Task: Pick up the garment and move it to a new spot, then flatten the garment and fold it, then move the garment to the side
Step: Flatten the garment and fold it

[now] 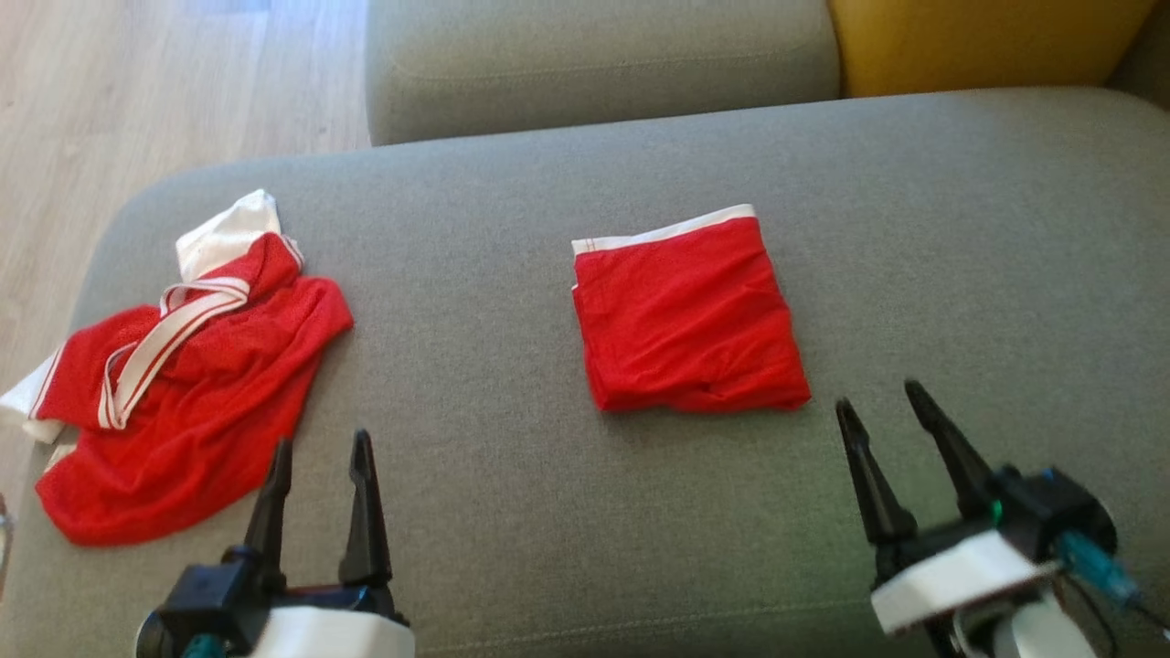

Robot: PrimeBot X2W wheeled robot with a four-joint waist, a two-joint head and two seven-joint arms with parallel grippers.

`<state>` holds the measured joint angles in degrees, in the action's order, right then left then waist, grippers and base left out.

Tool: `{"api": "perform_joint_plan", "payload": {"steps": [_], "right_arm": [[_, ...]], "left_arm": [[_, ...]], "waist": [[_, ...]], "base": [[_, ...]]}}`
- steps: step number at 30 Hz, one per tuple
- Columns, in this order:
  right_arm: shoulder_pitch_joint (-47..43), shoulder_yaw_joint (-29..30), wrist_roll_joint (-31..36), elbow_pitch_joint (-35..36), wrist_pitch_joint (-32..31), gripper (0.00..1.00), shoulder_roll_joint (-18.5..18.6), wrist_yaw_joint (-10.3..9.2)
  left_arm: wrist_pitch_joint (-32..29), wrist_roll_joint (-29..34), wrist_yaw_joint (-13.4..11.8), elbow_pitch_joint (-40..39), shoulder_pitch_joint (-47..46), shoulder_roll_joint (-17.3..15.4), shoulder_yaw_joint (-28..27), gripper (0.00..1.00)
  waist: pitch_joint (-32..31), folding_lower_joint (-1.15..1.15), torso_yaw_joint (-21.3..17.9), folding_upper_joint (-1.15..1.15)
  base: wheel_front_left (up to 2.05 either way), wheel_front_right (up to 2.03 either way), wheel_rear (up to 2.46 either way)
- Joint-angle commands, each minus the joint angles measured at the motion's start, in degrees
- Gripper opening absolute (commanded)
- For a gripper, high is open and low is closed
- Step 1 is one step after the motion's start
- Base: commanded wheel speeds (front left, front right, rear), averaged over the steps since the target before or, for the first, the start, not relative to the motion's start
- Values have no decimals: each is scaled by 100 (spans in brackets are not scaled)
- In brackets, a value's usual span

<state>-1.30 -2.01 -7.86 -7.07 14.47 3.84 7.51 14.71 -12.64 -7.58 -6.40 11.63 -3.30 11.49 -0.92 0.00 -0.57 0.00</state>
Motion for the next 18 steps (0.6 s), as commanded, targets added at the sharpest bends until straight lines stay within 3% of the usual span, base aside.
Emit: {"api": "perform_joint_plan", "payload": {"steps": [1,18], "right_arm": [[77,-69,48,241,52,100,3,-2],[-290,195,38,319,52,100,-94,-2]], "left_arm": [[29,60,-12,-136,-141,42,-215,100],[29,493,-66,45,137,42,-291,100]], "waist": [[-46,0,-7,0],[-258,0,-8,0]], "base": [[0,0,0],[0,0,0]]}}
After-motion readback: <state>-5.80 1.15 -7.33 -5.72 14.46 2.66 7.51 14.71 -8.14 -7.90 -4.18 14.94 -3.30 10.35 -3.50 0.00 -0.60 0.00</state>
